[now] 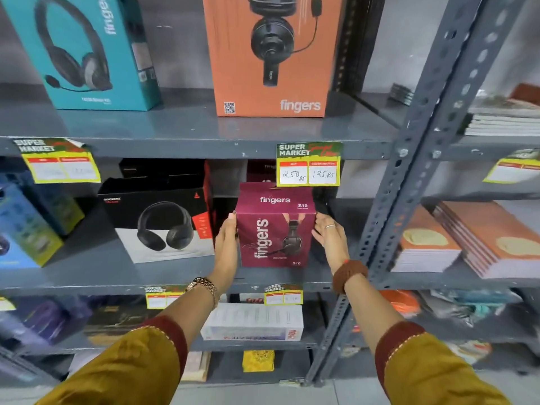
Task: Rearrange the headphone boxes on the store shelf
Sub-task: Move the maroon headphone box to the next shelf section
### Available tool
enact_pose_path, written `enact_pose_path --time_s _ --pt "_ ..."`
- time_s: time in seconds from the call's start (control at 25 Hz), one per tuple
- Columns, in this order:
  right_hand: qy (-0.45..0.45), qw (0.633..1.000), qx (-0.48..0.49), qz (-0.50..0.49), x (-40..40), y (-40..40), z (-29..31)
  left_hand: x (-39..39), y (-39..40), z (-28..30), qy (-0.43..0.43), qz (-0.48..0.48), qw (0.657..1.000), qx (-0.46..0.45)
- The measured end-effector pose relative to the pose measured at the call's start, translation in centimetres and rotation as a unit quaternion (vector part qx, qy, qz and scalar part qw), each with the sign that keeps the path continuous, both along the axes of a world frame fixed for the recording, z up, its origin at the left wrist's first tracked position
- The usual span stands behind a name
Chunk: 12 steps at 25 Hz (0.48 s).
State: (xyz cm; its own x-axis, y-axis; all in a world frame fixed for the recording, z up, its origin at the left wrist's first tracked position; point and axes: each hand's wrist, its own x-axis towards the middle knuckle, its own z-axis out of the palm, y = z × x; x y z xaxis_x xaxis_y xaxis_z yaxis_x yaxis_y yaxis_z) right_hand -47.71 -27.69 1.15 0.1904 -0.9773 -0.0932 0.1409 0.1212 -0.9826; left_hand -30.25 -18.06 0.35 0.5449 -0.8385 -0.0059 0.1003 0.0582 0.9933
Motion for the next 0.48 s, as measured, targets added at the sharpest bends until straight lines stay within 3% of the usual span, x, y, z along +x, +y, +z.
enact_pose_path --time_s 0.48 --pt "0.061 0.998 -0.022 -0.009 0.0 0.1 -0.5 1.1 -1.5 -1.6 0.013 -0.026 0.999 0.012"
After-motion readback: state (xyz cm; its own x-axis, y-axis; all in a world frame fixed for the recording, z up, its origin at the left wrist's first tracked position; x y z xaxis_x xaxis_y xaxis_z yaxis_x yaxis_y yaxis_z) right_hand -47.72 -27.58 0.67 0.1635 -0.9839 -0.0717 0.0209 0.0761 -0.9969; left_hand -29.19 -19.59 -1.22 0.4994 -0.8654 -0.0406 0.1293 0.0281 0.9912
